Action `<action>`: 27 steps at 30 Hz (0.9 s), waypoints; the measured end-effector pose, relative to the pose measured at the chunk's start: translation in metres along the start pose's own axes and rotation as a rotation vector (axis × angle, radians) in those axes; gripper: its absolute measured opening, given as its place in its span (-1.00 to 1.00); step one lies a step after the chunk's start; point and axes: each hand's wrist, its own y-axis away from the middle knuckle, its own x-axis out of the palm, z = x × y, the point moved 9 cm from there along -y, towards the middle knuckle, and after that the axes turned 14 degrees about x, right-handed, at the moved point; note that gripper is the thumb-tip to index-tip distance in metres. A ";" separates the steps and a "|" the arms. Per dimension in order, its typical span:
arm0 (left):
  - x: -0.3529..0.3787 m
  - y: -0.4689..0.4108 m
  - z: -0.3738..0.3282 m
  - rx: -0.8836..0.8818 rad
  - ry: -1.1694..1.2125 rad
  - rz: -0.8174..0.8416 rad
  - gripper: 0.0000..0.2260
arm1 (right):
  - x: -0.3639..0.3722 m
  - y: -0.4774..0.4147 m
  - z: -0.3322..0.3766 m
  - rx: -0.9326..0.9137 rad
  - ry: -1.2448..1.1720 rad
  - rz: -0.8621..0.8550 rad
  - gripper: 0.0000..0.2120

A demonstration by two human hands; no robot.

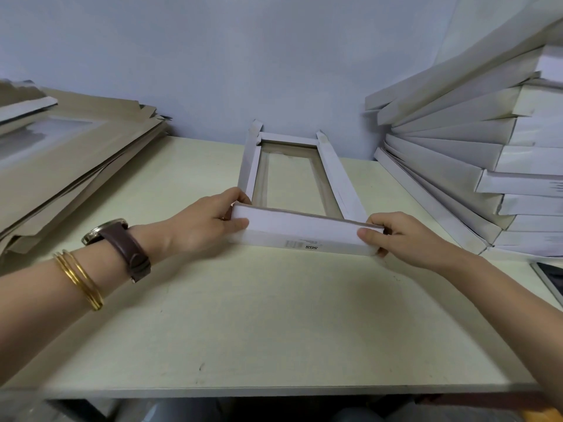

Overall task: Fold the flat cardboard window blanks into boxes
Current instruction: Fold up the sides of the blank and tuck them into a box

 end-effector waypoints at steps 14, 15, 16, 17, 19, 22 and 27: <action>0.006 -0.004 0.001 0.070 -0.050 -0.107 -0.84 | 0.005 -0.005 0.002 -0.016 0.084 -0.075 -0.71; 0.005 -0.004 0.001 0.078 -0.047 -0.116 -0.85 | 0.005 -0.006 0.001 -0.022 0.084 -0.076 -0.72; 0.005 -0.004 0.001 0.081 -0.046 -0.122 -0.85 | 0.005 -0.006 0.001 -0.027 0.083 -0.077 -0.73; 0.005 -0.004 0.002 0.079 -0.044 -0.124 -0.84 | 0.005 -0.006 0.001 -0.032 0.086 -0.079 -0.74; 0.006 -0.004 0.003 0.073 -0.032 -0.117 -0.81 | 0.006 -0.007 0.001 -0.039 0.095 -0.080 -0.75; 0.007 -0.005 0.001 0.088 -0.025 -0.097 -0.77 | 0.007 -0.007 0.003 -0.048 0.127 -0.074 -0.79; 0.008 -0.005 0.001 0.092 -0.076 -0.076 -0.85 | 0.012 -0.005 0.004 -0.070 0.148 -0.044 -0.93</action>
